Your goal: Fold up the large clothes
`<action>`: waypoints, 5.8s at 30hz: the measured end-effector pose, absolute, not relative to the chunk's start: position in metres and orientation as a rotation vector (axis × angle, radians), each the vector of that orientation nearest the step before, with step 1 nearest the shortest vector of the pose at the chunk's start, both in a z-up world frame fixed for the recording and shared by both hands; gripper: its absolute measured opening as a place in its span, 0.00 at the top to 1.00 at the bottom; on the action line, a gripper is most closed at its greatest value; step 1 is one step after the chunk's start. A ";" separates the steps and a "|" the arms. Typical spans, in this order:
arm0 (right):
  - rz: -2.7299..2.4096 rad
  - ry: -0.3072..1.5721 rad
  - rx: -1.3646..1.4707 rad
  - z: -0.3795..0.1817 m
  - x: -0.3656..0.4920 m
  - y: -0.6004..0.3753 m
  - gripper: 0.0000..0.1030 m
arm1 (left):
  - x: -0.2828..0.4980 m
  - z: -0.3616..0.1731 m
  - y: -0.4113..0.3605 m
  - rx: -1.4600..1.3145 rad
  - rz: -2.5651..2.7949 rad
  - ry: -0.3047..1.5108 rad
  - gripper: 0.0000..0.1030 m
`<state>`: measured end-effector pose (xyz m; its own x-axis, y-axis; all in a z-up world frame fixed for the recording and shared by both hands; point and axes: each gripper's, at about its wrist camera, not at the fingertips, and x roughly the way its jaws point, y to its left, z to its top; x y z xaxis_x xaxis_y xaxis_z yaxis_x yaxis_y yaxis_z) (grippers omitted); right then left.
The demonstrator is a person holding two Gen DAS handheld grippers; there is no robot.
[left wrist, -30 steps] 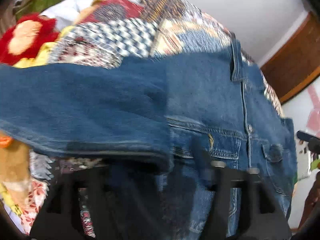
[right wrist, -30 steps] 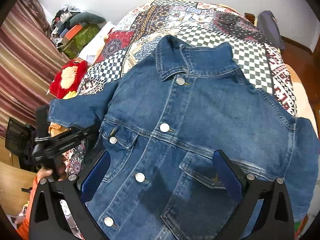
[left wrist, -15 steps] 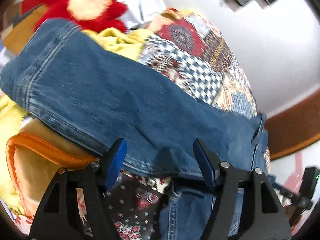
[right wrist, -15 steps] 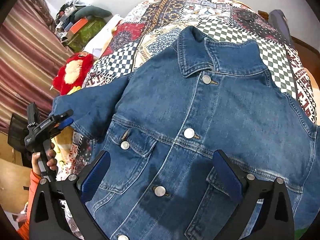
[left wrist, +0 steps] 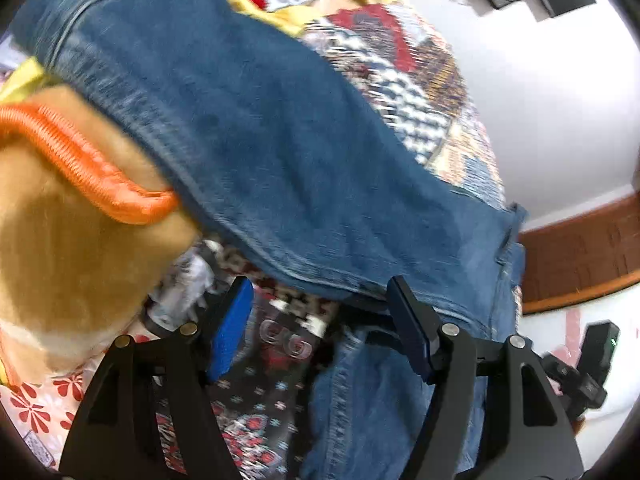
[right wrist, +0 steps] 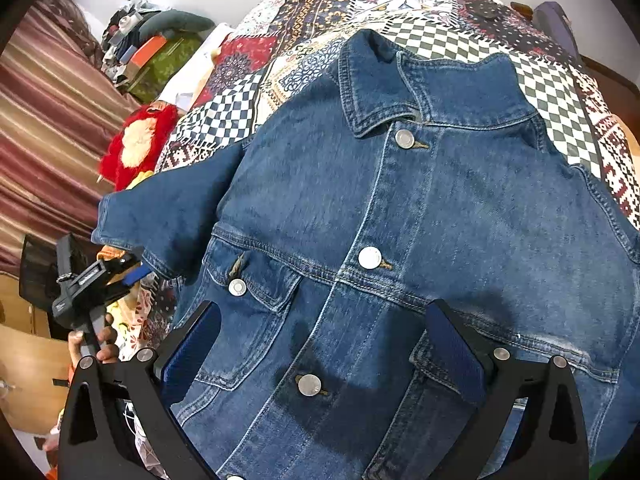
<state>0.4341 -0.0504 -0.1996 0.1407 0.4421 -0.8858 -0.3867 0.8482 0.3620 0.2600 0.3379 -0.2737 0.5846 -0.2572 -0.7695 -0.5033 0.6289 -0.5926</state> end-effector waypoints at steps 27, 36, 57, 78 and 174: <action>0.511 1.158 0.060 -0.154 0.435 -0.116 0.01 | 0.356 -0.080 0.160 -0.265 -0.042 0.716 0.93; 0.413 1.103 0.074 -0.132 0.429 -0.176 0.01 | 0.381 -0.176 0.028 -0.153 -0.271 1.047 0.93; 0.533 1.026 -0.182 -0.132 0.402 -0.079 0.01 | 0.300 -0.153 0.159 -0.238 -0.025 0.968 0.15; 0.623 1.108 -0.660 -0.245 0.404 0.119 0.15 | 0.283 -0.231 0.273 -0.332 0.079 1.035 0.15; 0.355 1.329 -0.134 -0.250 0.452 -0.171 0.34 | 0.330 -0.217 0.089 0.018 -0.073 1.064 0.00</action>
<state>0.4522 -0.1713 -0.2497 0.1952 0.1767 -0.9647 -0.3280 0.9388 0.1055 0.3304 0.0886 -0.2169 0.4835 -0.0509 -0.8739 0.0686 0.9974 -0.0201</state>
